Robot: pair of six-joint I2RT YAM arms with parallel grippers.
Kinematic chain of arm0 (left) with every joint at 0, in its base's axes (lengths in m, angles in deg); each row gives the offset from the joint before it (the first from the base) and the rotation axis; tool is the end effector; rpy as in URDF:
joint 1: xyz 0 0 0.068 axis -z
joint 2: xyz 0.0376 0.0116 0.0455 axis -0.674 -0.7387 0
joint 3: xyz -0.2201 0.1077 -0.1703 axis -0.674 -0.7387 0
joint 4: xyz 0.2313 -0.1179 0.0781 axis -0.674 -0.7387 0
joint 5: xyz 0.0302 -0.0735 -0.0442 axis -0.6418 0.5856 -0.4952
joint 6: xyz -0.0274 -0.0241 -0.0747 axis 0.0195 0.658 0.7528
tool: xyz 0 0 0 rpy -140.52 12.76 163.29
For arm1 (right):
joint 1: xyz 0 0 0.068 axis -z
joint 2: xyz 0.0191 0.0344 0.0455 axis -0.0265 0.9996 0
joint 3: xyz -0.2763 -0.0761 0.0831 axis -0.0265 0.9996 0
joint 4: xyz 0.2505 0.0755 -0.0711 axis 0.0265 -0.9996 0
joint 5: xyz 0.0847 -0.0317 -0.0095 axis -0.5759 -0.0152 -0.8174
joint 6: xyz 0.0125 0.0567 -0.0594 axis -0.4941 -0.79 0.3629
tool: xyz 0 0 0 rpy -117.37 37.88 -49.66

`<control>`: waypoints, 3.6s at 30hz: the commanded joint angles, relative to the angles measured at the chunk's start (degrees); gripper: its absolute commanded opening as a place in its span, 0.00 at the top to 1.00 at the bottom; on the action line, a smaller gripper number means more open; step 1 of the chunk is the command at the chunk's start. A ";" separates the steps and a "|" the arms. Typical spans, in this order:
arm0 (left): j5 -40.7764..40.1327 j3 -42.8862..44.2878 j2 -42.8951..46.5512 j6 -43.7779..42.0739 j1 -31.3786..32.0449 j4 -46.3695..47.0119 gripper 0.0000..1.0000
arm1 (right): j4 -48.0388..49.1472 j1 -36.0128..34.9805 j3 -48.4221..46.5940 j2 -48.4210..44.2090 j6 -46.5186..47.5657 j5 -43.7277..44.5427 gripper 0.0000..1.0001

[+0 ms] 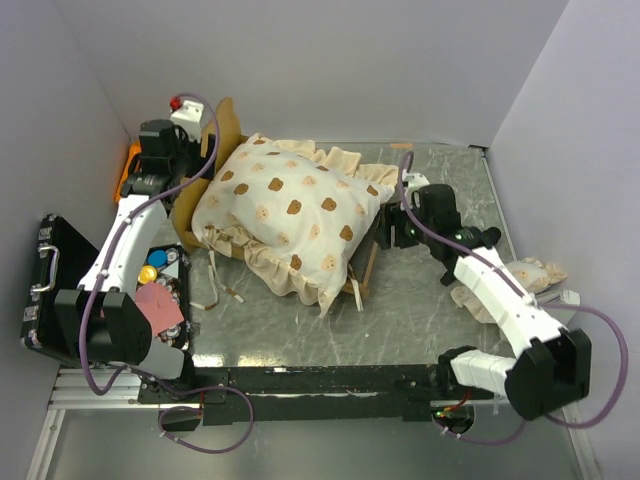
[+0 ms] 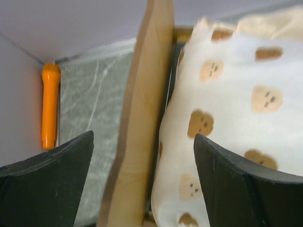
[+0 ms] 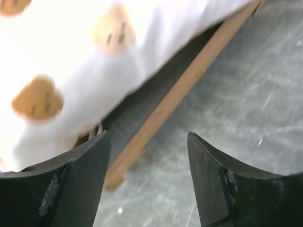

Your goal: Set up the pet bed

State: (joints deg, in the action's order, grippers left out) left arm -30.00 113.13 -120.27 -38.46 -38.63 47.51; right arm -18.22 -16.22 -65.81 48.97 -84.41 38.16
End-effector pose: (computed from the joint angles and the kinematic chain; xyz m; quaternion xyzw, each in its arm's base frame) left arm 0.3865 -0.0253 0.3989 0.0926 0.8136 0.0281 0.5733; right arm 0.2604 0.1002 0.2968 -0.1334 0.8790 0.1927 0.4153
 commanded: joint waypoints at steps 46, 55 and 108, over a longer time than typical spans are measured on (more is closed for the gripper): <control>-5.13 15.54 -23.14 -3.03 1.44 6.09 0.89 | 3.19 -5.64 8.94 -0.64 -4.84 2.43 0.66; -5.57 14.84 -17.87 -2.85 1.26 5.57 0.35 | -8.69 6.81 2.43 -7.85 1.14 3.05 0.29; 25.29 -13.20 11.95 -19.64 51.08 -18.00 0.17 | 1.24 12.99 -33.96 28.25 12.04 0.31 1.00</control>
State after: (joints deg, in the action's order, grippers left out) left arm -5.48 100.06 -106.76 -55.27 7.86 25.36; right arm -21.04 -3.78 -100.10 73.23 -72.85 36.56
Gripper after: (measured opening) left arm 0.832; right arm 0.009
